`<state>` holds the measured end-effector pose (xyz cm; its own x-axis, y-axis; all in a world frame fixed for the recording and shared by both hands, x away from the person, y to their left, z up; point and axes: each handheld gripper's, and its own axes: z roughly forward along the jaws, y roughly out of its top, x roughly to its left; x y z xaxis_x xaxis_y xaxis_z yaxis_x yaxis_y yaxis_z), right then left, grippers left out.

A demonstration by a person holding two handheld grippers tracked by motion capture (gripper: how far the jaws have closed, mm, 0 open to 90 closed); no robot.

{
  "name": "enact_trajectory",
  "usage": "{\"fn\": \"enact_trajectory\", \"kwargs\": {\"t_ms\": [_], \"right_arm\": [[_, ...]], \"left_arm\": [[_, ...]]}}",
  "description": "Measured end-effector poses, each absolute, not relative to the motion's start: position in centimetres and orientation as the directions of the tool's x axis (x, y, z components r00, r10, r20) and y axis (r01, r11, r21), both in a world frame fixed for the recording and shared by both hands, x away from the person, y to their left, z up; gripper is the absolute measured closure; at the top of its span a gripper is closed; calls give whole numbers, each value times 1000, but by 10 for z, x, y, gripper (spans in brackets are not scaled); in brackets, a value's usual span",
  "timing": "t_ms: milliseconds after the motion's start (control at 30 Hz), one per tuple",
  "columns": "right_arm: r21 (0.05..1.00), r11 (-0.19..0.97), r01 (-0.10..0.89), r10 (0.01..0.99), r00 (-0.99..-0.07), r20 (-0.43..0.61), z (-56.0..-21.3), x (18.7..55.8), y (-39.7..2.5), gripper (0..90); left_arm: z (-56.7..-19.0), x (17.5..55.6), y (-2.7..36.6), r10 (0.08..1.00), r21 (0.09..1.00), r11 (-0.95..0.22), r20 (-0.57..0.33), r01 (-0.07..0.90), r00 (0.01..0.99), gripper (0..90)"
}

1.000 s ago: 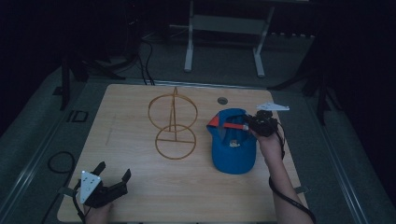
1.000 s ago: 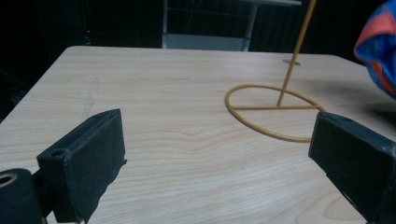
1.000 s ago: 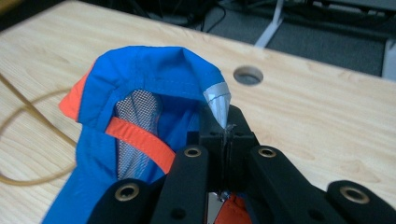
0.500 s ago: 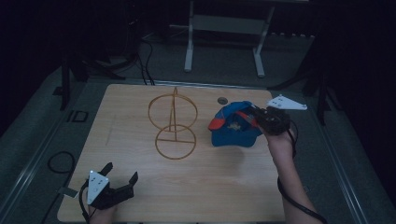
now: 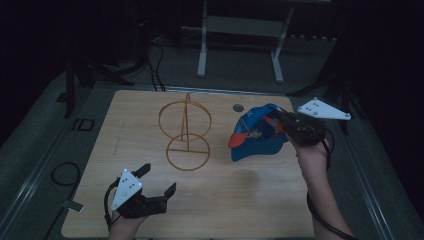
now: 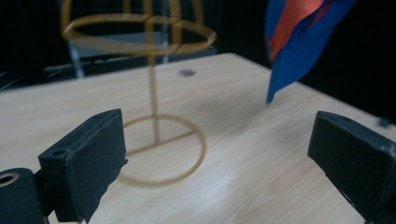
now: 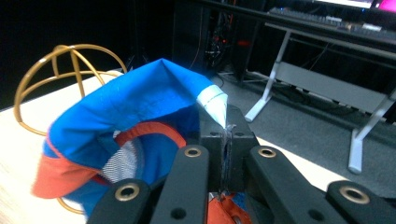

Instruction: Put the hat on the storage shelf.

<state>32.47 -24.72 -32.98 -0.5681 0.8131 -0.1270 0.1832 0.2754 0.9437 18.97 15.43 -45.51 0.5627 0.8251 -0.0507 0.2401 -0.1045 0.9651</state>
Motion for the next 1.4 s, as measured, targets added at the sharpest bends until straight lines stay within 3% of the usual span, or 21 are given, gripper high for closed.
{"fn": "enact_trajectory", "kwargs": {"t_ms": [433,667,1000,1133,1267,1400], "right_arm": [[947,284,148,790,-596,-144,-323,303,-235,887],[942,292,164,784,-605,-138,-333,303,-230,887],[935,313,168,762,-631,-142,-339,298,-222,887],[934,315,168,760,-634,-143,-341,299,-221,887],[934,312,171,758,-637,-137,-342,299,-222,887],[936,305,174,759,-638,-129,-343,298,-224,886]], "left_arm": [[-387,208,104,736,974,-162,12,159,677,56],[-376,235,69,694,966,-205,32,155,720,69],[-378,258,23,669,954,-265,75,143,739,164],[-378,268,9,681,954,-261,71,150,729,228],[-378,277,-1,712,950,-274,94,152,696,345],[-377,287,-3,745,949,-250,61,193,665,487]]}}
